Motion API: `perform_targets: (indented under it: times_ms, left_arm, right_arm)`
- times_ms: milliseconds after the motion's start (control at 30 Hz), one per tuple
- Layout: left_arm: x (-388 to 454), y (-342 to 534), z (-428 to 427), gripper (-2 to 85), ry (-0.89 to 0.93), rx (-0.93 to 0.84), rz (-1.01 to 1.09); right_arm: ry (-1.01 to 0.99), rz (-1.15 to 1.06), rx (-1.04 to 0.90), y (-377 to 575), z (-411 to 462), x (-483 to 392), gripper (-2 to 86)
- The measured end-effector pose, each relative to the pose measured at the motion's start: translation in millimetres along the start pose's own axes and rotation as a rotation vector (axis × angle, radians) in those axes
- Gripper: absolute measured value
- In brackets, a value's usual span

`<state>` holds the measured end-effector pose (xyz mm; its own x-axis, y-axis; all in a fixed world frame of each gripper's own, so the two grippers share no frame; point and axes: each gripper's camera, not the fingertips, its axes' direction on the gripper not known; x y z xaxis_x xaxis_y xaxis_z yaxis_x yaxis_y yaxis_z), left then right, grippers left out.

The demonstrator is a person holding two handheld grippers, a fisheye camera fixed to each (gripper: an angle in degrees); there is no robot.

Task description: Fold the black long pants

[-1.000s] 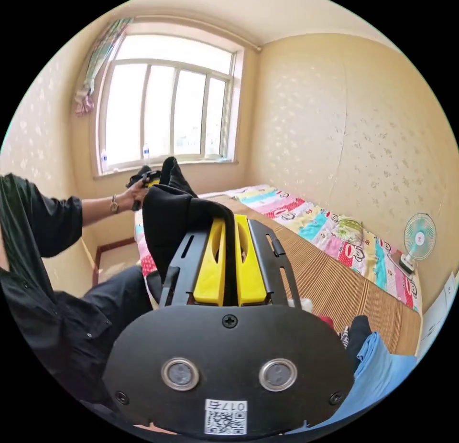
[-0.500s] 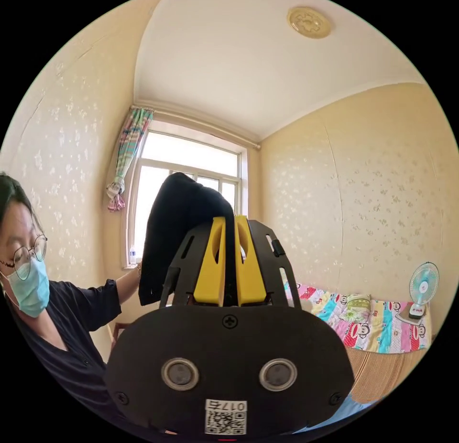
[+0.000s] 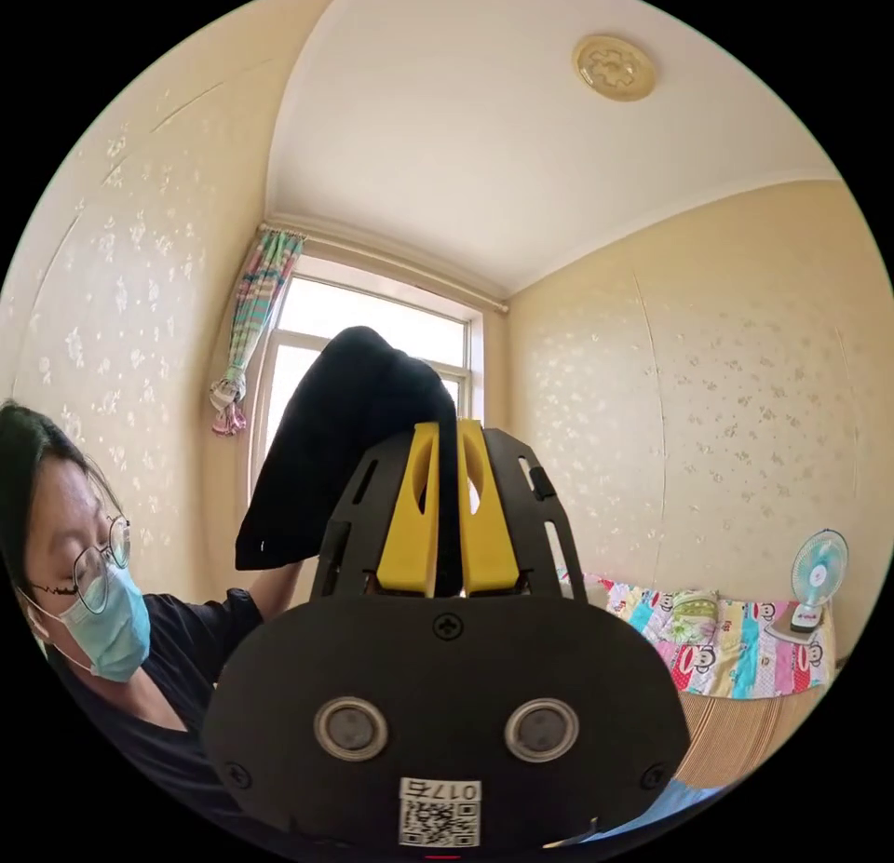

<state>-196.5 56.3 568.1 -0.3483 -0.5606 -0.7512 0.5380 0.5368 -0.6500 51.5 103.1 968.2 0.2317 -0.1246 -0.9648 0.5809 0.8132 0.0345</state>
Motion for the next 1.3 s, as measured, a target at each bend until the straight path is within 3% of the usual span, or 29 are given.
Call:
perform_targets:
  times_ms: [167, 233, 333, 367, 467, 533, 633, 700, 800, 1067, 1233, 1300]
  left_arm:
    - [-143.0, 24.4, 111.7, 1.0, -0.174, -0.135, -0.137]
    - [-266.2, 32.2, 210.8, 3.3, -0.275, -0.247, -0.241]
    - [-387.5, 79.5, 262.1, 6.2, -0.359, -0.350, -0.399]
    - [-401.8, 93.7, 263.4, 6.4, -0.348, -0.357, -0.388]
    - [-463.4, 202.9, 254.0, 6.7, -0.378, -0.556, -0.390]
    - [-498.6, 327.1, 223.4, 7.1, -0.461, -0.856, -0.401]
    - [-515.2, 472.4, 150.9, 7.2, -0.540, -1.111, -0.438]
    - [-515.6, 536.7, 102.4, 7.3, -0.563, -1.173, -0.546]
    - [-489.8, 579.7, 44.6, 7.7, -0.630, -1.174, -0.563]
    - [-402.5, 554.8, -50.2, 9.7, -0.884, -0.994, -0.456]
    - [-403.0, 612.5, -47.9, 12.5, -0.943, -1.260, -0.523]
    - [-397.0, 604.9, -54.9, 12.6, -0.923, -1.158, -0.568]
  right_arm:
    - [0.135, 0.145, -0.106, 14.3, 117.1, 133.5, 3.5]
    - [0.280, 0.204, -0.187, 4.4, 201.0, 218.3, 4.4]
    - [0.580, 0.284, -0.295, 37.2, 307.3, 347.9, 5.6]
    - [0.648, 0.372, -0.303, 73.7, 319.2, 382.6, 5.7]
    - [0.553, 0.370, -0.385, 198.9, 343.8, 427.7, 5.5]
    - [0.540, 0.346, -0.543, 297.4, 356.2, 440.2, 5.5]
    - [0.555, 0.424, -0.846, 478.0, 356.6, 448.2, 5.5]
    - [0.518, 0.515, -1.051, 592.4, 344.0, 434.0, 5.6]
    - [0.526, 0.481, -1.211, 668.8, 324.7, 392.8, 6.4]
    - [0.609, 0.464, -1.279, 699.5, 250.2, 308.3, 7.4]
    - [0.615, 0.434, -1.273, 704.4, 221.5, 274.8, 2.5]
    - [0.625, 0.395, -1.332, 700.0, 217.2, 268.3, 1.9]
